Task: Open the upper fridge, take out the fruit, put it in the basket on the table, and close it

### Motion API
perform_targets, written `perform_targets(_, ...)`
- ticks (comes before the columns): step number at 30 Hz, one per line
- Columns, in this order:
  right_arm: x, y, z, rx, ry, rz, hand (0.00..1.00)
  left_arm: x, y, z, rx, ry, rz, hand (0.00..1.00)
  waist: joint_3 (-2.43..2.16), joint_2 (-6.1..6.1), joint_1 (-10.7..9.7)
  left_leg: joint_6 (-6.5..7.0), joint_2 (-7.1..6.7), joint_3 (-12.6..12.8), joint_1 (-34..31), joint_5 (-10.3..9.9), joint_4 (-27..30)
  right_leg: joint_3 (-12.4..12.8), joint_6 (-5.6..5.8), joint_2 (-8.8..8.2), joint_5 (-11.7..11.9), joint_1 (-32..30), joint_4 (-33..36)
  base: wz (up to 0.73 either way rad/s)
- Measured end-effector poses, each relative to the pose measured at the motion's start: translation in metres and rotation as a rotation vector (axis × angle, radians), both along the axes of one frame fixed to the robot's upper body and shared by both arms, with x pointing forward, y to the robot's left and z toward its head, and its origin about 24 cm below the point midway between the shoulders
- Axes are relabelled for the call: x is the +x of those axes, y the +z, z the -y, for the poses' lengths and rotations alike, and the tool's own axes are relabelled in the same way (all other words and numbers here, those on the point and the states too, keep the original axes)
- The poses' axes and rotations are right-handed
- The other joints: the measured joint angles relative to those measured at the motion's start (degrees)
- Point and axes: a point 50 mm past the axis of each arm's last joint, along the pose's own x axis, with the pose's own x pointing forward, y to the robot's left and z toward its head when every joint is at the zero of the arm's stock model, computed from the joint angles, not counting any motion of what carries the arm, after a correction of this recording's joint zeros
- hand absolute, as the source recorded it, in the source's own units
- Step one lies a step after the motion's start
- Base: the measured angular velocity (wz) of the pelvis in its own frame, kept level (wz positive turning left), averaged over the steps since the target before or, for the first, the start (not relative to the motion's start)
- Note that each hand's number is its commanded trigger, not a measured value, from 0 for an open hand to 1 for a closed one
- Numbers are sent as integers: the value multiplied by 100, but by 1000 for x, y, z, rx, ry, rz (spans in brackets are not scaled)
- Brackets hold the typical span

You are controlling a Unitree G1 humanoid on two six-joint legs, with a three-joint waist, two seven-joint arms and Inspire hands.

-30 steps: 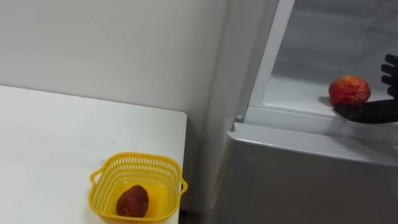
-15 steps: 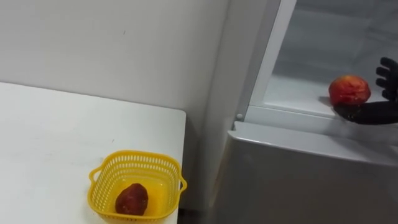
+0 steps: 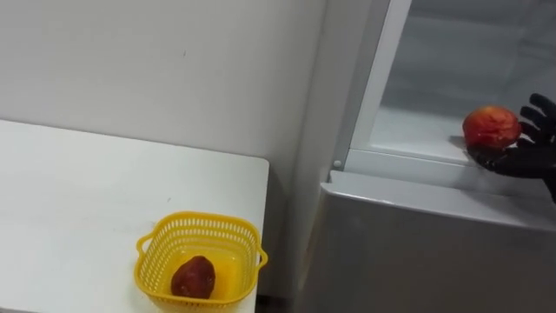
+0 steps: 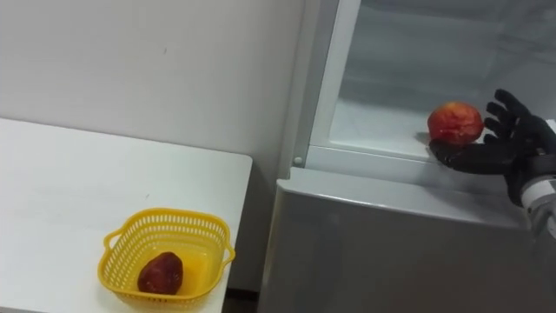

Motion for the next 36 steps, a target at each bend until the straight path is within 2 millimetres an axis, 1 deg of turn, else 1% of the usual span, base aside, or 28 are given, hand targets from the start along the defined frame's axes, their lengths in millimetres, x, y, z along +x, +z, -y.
perform_targets(13, -1, -4, 4, 67, 3, 20, 0, 0, 0, 0, 3, 3, -4, 0, 0, 0, 16, 0, -5, -2, -2, 0, 8, 2, -6, 1, -5, 10, -21, 0)
perform_targets(24, 0, -6, 6, 77, 11, 14, 0, -3, 0, 0, 4, 11, -26, 0, -1, 1, 16, 0, -5, -2, -3, 0, 22, -1, -7, 0, -7, 14, -25, 0)
perform_targets(31, 5, -1, 4, 16, 19, -3, 0, -2, -1, 2, -4, -9, -33, 0, -4, 12, 23, -10, 10, -2, -95, 2, 102, -5, -42, 0, 15, -52, -4, 0)
perform_targets(36, 8, -1, 2, 5, 15, -18, 0, -4, -2, 4, -28, -13, -45, 0, -4, 9, 47, -23, 18, -4, -101, 10, 112, -5, -48, 6, 18, -54, -6, 0)
